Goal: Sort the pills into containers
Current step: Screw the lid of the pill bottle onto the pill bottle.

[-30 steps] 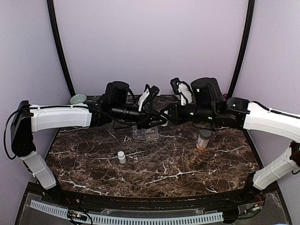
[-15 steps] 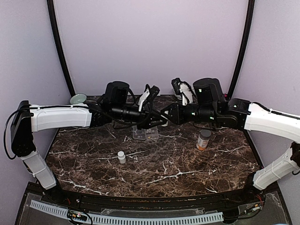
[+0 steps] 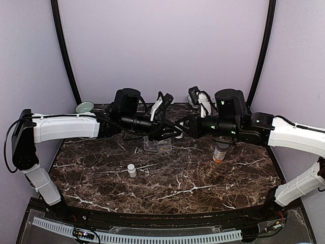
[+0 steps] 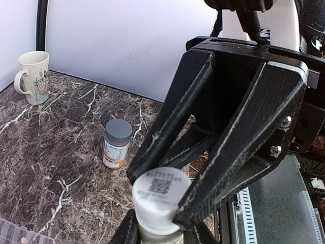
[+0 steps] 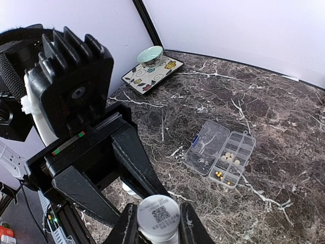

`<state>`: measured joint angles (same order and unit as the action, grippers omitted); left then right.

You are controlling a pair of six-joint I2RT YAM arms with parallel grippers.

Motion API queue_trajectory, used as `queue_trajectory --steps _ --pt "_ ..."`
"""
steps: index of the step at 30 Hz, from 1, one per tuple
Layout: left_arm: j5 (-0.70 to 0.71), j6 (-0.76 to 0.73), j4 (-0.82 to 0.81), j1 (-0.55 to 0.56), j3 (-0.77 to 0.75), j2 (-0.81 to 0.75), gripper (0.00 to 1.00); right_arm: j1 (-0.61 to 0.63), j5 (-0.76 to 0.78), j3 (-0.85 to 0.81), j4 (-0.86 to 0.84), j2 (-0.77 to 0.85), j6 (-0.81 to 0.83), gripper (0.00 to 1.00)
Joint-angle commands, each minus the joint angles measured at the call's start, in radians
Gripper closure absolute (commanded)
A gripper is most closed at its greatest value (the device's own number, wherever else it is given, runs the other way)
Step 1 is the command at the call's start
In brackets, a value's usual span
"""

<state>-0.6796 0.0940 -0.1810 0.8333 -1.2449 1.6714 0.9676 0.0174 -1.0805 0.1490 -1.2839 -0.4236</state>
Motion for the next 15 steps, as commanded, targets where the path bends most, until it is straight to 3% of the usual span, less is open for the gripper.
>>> queue_trajectory --steps 1,15 --pt "-0.020 -0.001 -0.034 -0.012 -0.057 -0.036 1.00 -0.002 -0.026 0.017 0.026 -0.017 0.020 0.77" --pt "-0.038 -0.044 0.013 -0.011 -0.086 -0.022 1.00 -0.005 -0.057 -0.035 0.058 -0.076 0.027 0.76"
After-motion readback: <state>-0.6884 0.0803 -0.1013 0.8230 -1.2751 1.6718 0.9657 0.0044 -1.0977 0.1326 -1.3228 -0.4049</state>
